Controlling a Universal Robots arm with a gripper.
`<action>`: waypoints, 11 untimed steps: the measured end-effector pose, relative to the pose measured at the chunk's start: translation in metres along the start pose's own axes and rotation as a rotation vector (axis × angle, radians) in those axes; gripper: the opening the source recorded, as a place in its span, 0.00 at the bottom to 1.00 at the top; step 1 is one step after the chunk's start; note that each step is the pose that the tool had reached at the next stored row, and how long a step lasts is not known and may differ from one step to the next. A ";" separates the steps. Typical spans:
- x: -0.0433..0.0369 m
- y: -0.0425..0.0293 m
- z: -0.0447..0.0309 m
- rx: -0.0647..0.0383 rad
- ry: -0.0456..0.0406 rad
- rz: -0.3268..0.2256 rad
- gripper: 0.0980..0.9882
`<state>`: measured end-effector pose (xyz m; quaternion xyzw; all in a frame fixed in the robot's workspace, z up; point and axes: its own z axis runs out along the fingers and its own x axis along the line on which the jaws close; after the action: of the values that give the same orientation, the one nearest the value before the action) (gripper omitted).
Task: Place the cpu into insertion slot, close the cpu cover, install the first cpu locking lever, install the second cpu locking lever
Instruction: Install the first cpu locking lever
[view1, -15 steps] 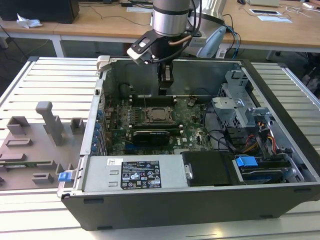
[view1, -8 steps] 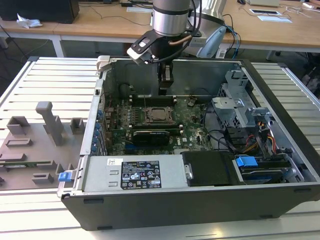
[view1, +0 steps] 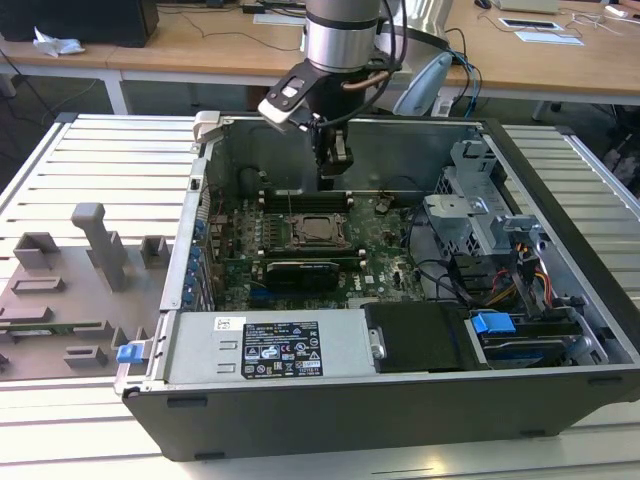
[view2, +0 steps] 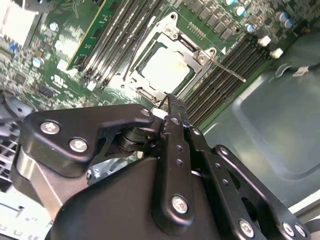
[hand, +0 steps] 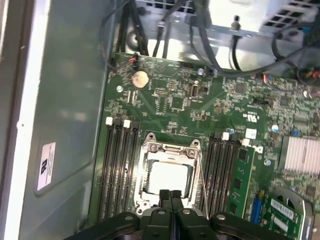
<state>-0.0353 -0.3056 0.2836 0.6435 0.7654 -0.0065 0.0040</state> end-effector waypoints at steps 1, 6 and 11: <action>0.0000 0.0000 0.0000 0.000 -0.0001 -0.021 0.01; 0.0000 0.0000 0.0000 -0.003 -0.0008 -0.177 0.01; 0.0000 0.0000 0.0000 -0.004 -0.0012 -0.256 0.01</action>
<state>-0.0353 -0.3056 0.2836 0.5406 0.8413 -0.0059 0.0048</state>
